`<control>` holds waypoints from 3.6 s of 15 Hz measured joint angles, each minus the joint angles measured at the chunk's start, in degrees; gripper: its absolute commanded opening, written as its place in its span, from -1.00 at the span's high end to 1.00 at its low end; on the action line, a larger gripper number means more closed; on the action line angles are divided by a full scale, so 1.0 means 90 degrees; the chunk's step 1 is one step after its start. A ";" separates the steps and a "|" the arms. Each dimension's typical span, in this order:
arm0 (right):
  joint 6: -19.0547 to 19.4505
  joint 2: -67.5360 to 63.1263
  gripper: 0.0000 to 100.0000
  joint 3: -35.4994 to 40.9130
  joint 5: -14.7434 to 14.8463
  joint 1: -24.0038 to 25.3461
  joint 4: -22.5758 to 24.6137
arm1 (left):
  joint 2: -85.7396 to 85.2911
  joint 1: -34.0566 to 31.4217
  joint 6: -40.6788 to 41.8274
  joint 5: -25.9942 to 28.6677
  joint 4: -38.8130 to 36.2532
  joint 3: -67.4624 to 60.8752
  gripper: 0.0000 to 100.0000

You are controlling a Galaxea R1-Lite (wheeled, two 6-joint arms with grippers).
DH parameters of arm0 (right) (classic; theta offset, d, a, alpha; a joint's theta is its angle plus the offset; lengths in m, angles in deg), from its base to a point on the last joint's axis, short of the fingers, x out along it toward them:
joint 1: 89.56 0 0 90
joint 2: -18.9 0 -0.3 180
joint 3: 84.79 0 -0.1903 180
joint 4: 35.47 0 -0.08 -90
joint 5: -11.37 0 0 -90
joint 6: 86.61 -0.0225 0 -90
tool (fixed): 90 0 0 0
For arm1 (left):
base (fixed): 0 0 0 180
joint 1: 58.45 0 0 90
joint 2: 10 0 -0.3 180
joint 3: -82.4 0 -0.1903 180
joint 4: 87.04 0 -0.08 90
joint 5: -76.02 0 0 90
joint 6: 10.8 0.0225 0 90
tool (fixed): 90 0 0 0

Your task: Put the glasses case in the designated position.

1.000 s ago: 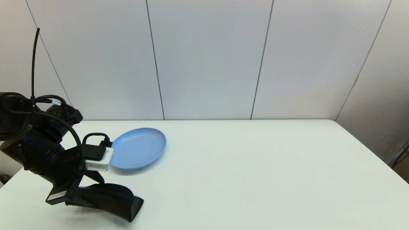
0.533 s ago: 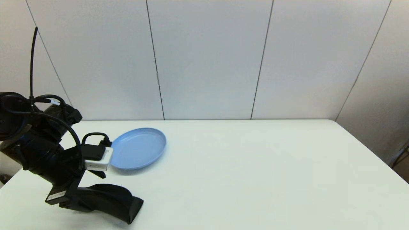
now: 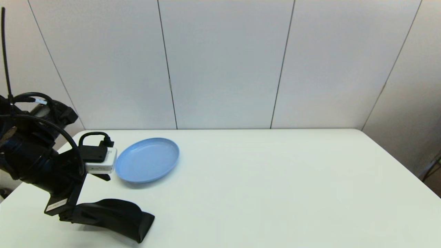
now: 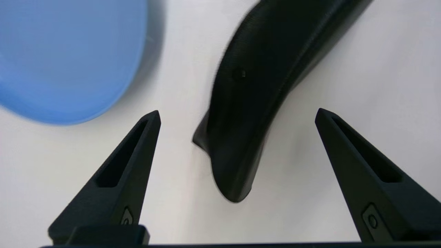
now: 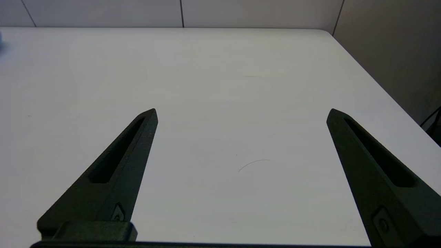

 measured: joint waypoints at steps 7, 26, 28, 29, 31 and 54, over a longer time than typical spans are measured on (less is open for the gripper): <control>0.0001 0.0000 -1.00 0.0000 -0.0003 0.0000 0.0003 | -0.0903 0.0046 -0.1151 0.0037 -0.0570 0.0038 -1.00; 0.0000 0.0000 -1.00 0.0000 -0.0003 0.0000 0.0000 | -0.4719 0.0068 -0.7290 -0.1685 -0.3497 -0.1919 -1.00; 0.0001 0.0000 -1.00 0.0000 0.0000 0.0000 0.0003 | -0.5243 0.0065 -0.7453 -0.1899 -0.3997 -0.2606 -1.00; -0.0003 0.0000 -1.00 0.0000 -0.0003 0.0000 0.0000 | -0.5518 0.0058 -0.7495 -0.1936 -0.4181 -0.2942 -1.00; 0.0000 0.0000 -1.00 0.0000 -0.0003 0.0000 0.0000 | -0.6106 0.0034 -0.7538 -0.1945 -0.4374 -0.3623 -1.00; 0.0000 0.0000 -1.00 0.0000 0.0000 0.0000 0.0000 | -1.0256 -0.0225 -0.7737 -0.1857 -0.4989 -0.7138 -1.00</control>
